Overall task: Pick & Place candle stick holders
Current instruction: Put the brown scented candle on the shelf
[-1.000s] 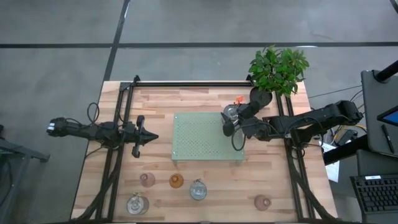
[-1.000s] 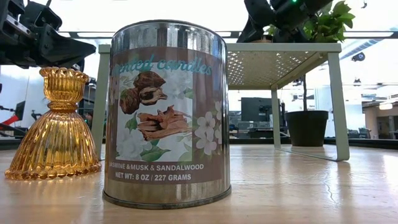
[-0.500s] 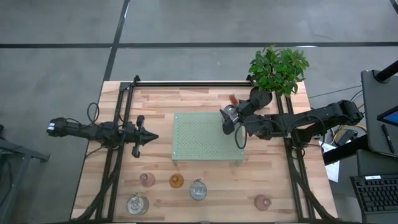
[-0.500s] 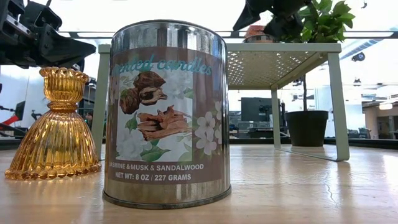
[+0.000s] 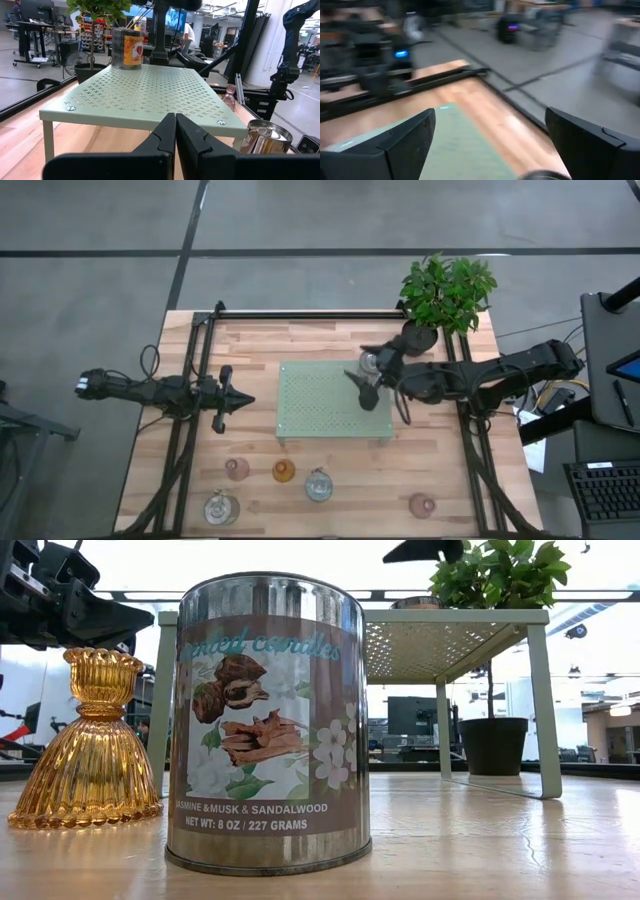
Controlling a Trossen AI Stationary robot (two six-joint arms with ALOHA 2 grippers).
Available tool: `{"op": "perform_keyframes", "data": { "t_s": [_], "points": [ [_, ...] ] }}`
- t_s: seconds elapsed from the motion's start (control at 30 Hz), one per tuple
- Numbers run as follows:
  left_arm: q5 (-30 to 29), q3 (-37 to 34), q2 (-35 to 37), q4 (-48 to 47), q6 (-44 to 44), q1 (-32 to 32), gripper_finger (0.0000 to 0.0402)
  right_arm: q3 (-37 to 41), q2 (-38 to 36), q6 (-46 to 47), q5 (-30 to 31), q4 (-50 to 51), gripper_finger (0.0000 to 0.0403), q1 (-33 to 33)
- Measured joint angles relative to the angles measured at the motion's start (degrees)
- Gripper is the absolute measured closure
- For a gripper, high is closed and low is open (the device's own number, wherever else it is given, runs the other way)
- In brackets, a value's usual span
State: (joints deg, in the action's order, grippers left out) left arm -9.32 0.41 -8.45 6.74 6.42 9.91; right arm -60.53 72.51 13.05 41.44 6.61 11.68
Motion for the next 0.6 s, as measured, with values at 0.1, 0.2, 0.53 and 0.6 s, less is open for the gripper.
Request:
{"op": "perform_keyframes", "data": {
  "t_s": [0.1,0.2,0.53,0.6],
  "points": [
    [0.0,0.0,0.0,0.0,0.0,0.0,0.039,-0.2,0.3,-0.7,-7.1,-1.2,0.0034,1.3],
    [0.0,0.0,0.0,0.0,0.0,0.0,0.039,0.4,1.2,-2.7,-14.0,-4.6,0.0034,3.8],
    [0.0,0.0,0.0,-0.2,0.0,0.0,0.039,-2.5,14.1,-2.7,-25.0,-12.4,0.0034,11.9],
    [0.0,0.0,0.0,-0.3,0.0,0.0,0.039,-4.5,18.0,-2.7,-25.2,-12.3,0.0034,13.7]
  ]
}}
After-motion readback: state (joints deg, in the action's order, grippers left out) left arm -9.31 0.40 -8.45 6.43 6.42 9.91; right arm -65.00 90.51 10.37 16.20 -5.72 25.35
